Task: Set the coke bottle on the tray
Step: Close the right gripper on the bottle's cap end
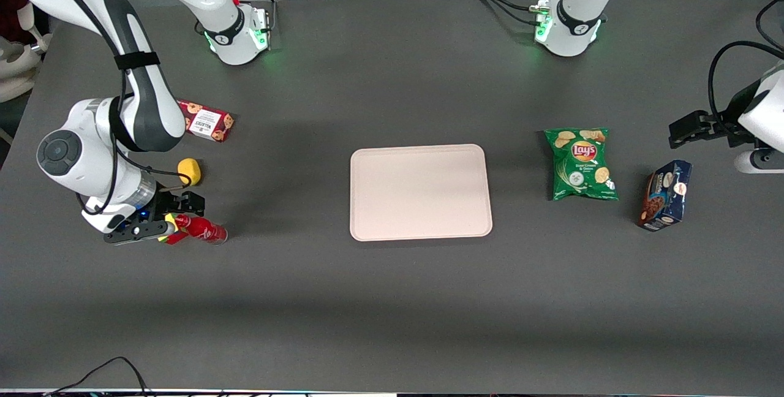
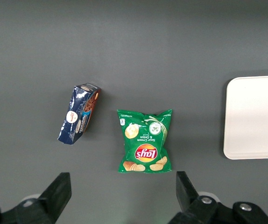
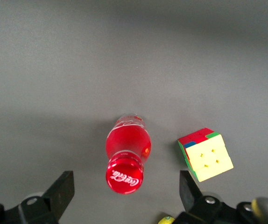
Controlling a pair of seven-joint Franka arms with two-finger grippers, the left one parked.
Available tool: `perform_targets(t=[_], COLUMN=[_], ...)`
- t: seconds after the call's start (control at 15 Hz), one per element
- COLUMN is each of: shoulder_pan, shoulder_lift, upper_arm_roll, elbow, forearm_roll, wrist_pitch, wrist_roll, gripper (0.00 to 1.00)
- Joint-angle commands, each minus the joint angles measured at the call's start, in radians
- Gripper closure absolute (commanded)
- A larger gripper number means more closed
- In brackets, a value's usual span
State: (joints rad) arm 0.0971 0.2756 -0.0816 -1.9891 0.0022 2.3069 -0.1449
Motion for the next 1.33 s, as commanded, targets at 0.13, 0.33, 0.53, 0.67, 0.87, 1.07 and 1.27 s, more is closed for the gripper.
perform_targets(t=[0.13,0.33,0.53,0.67,0.87,1.07,1.27], shoulder_pan=[0.0,0.0,0.0,0.0,0.0,0.003,0.004], shoulder_lift=[0.027,0.034,0.034,0.036,0.036,0.025,-0.039], upper_arm_roll=[-0.003,-0.003,-0.003,-0.003,-0.003,-0.003,-0.003], elbow=[0.027,0.027,0.027,0.027,0.027,0.027,0.035], forearm_roll=[-0.014,-0.014,-0.013,-0.013,-0.011,-0.011,-0.01], wrist_pitch=[0.015,0.028,0.034,0.046,0.046,0.04,-0.025], wrist_roll=[0.001,-0.01,-0.016,-0.025,-0.027,-0.025,-0.024], gripper=[0.17,0.32,0.51,0.57,0.9,1.0,1.0])
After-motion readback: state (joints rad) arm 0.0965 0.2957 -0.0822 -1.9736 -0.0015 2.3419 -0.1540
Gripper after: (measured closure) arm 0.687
